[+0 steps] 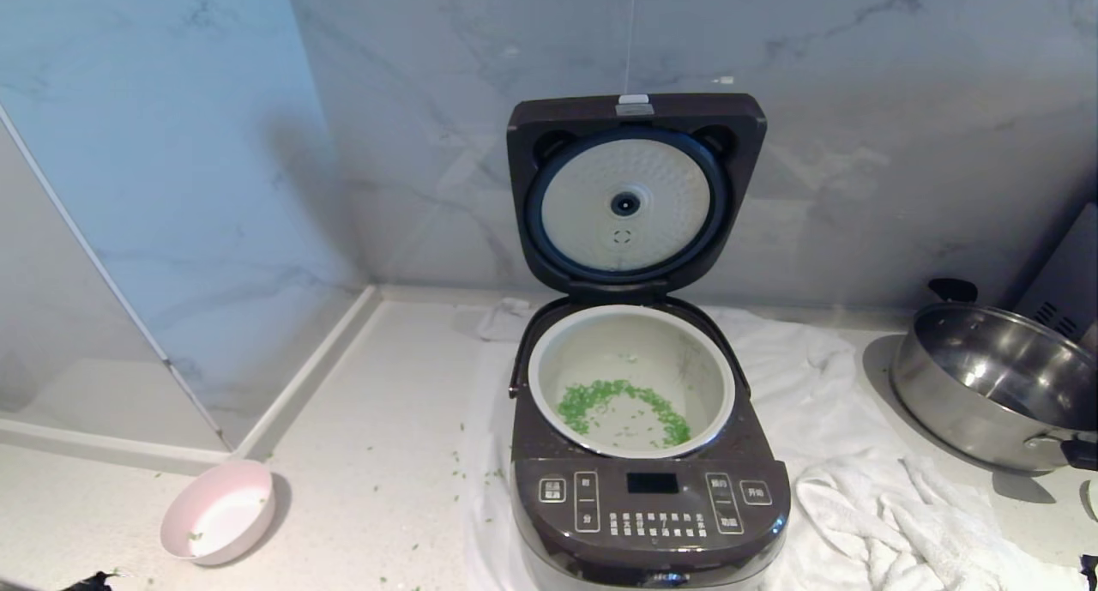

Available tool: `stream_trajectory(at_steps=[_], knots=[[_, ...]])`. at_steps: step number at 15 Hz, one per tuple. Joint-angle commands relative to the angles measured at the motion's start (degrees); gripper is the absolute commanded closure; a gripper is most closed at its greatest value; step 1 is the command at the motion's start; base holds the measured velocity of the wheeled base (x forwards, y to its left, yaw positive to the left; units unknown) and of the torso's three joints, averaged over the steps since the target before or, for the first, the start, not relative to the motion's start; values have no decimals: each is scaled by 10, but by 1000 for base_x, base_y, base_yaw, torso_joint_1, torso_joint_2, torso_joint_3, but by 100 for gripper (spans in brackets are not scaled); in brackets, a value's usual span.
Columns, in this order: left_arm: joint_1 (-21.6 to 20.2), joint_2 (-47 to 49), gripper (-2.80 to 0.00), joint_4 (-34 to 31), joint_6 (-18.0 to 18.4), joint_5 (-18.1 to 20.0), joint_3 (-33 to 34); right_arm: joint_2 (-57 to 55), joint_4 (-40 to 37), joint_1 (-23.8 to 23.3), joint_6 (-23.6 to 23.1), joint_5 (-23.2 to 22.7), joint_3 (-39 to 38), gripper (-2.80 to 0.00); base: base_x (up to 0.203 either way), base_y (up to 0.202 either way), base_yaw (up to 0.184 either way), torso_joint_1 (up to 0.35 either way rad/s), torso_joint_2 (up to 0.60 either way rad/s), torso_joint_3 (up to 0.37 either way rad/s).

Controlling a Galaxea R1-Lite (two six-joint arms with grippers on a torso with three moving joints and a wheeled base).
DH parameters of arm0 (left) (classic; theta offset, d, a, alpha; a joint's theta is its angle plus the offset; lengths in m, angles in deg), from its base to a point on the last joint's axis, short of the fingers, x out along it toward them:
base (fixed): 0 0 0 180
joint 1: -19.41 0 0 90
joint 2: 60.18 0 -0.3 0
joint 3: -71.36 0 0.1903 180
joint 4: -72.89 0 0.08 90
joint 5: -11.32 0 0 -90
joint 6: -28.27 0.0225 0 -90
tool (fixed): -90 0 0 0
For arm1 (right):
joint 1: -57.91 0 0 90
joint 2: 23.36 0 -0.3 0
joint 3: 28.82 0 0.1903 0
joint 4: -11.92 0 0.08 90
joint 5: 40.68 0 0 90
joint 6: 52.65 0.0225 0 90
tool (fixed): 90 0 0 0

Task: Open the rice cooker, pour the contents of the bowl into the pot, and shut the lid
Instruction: Turn on the tap

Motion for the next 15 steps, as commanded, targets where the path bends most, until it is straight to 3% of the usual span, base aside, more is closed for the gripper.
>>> stream_trajectory(at_steps=[1, 4, 5, 8, 15], knots=[[0, -29, 0, 13, 23, -69, -10, 0, 0, 1, 0, 0, 0, 0, 0, 0, 0, 0, 0, 0], [-6, -27, 0, 73, 86, -165, -21, -1, 0, 0, 0, 0, 0, 0, 0, 0, 0, 0, 0, 0], [-23, -25, 0, 75, 106, -173, -30, 0, 0, 0, 0, 0, 0, 0, 0, 0, 0, 0, 0, 0], [-94, -27, 0, 80, 165, -176, -40, 0, 0, 0, 0, 0, 0, 0, 0, 0, 0, 0, 0, 0], [-131, -167, 0, 73, 166, -143, 106, 0, 0, 0, 0, 0, 0, 0, 0, 0, 0, 0, 0, 0]])
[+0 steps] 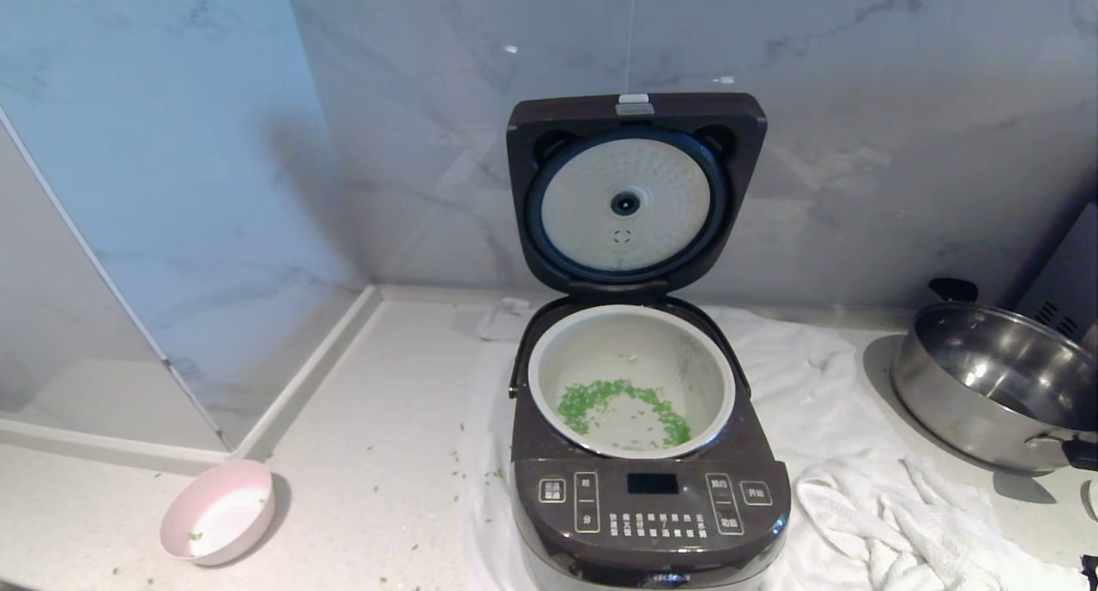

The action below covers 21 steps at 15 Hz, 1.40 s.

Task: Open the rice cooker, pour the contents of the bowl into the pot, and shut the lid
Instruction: Turn on the tap

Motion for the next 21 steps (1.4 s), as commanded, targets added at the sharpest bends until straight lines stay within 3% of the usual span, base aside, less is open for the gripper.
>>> stream_trajectory(at_steps=[1, 3, 4, 7, 8, 16, 21], knots=[[-4, -72, 0, -2, 4, 7, 65, -1, 0, 1, 0, 0, 0, 0, 0, 0, 0, 0, 0, 0], [-4, -77, 0, 17, -3, 10, 105, -1, 0, 1, 0, 0, 0, 0, 0, 0, 0, 0, 0, 0], [-4, -77, 0, 23, -30, 24, 110, -1, 0, 1, 0, 0, 0, 0, 0, 0, 0, 0, 0, 0], [-4, -77, 0, -51, -61, 54, 110, 0, 0, 0, -1, 0, 0, 0, 0, 0, 0, 0, 0, 0], [-5, -77, 0, -41, -68, 56, 111, 0, 0, 0, 0, 0, 0, 0, 0, 0, 0, 0, 0, 0], [-5, -77, 0, -41, -64, 56, 110, 0, 0, 0, 0, 0, 0, 0, 0, 0, 0, 0, 0, 0], [-5, -77, 0, -40, -99, 48, 111, -1, 0, 1, 2, 1, 0, 0, 0, 0, 0, 0, 0, 0]])
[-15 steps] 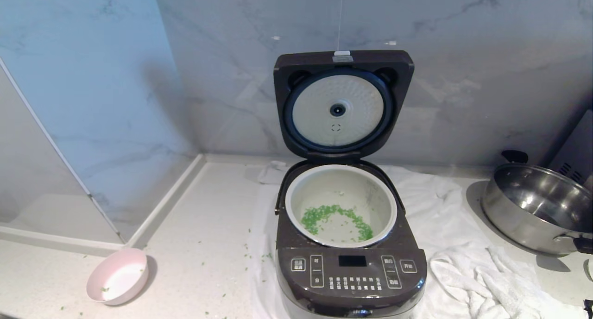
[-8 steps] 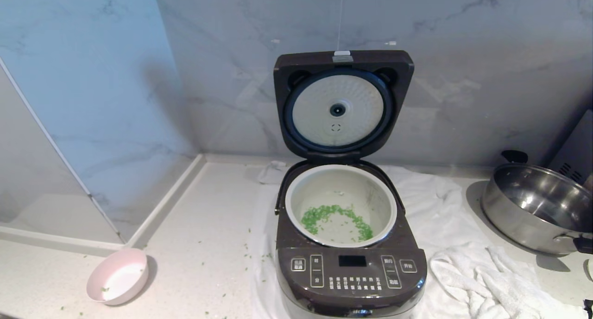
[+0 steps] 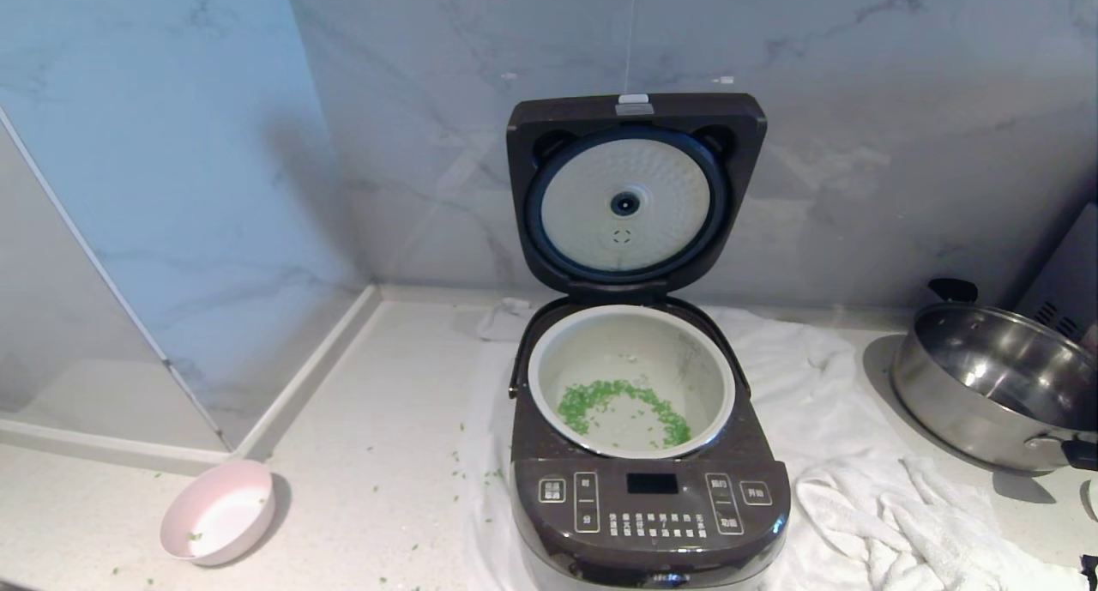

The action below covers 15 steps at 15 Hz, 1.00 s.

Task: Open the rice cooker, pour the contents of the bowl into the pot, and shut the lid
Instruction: Turn on the tap

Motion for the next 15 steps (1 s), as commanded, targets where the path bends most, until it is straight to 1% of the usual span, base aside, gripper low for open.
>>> stream_trajectory(at_steps=[1, 3, 4, 12, 15], knots=[[0, 1, 0, 1, -10, -1, 1, -1, 0, 1, 3, 3, 0, 0, 0, 0, 0, 0, 0, 0], [0, 2, 0, 3, -13, -1, 1, -1, 1, 1, 26, 11, 0, 0, 0, 0, 0, 0, 0, 0], [0, 2, 0, 3, -16, -1, 1, -1, 1, 0, 28, 11, 0, 0, 0, 0, 0, 0, 0, 0], [0, 2, 0, 3, -18, 0, 1, -1, 1, 0, 28, 12, 0, 0, 0, 0, 0, 0, 0, 0], [0, 2, 0, 3, -18, 1, 1, -1, 1, 0, 28, 12, 0, 0, -151, 0, 1, -1, 2, -2]])
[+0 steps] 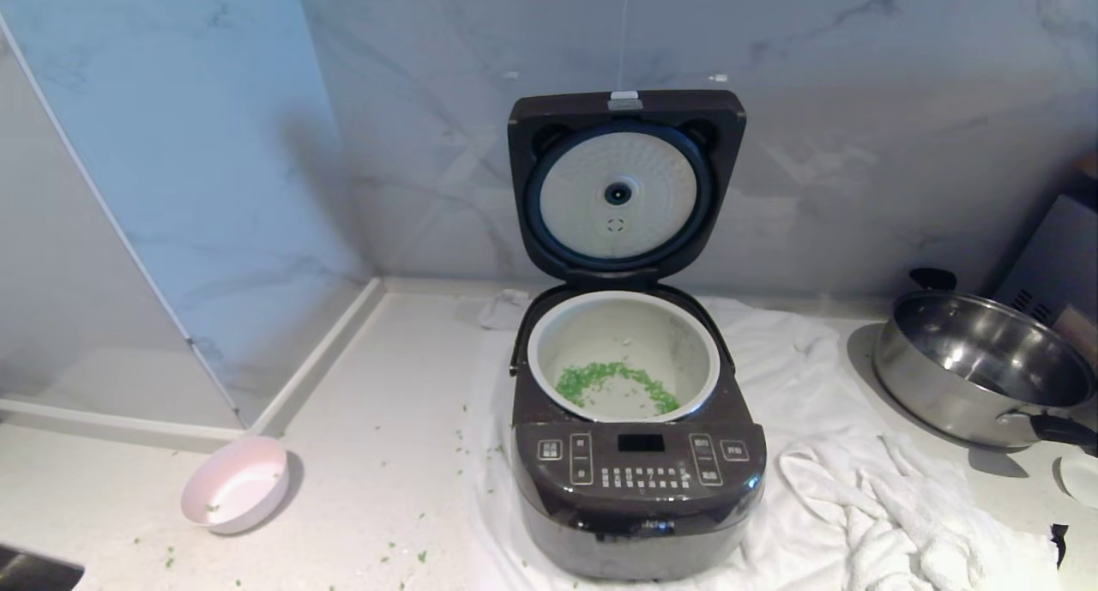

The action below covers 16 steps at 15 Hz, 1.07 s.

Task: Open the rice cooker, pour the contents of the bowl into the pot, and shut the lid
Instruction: Turn on the tap

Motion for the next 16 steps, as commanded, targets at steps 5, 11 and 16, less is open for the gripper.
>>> stream_trajectory(at_steps=[5, 11, 16], knots=[[0, 1, 0, 0, 0, 0, 1, -1, 0, 0, -1, 0, 0, 0, -13, 0, 0, -7, 0, 1], [0, 1, 0, 0, 0, 0, 1, -1, 0, 0, -1, 0, 0, 0, 2, -4, 53, 0, 3, 2], [0, 1, 0, 0, 1, 0, 1, -1, 0, 0, -1, 0, 0, 0, -1, -8, 177, 5, 4, 4]])
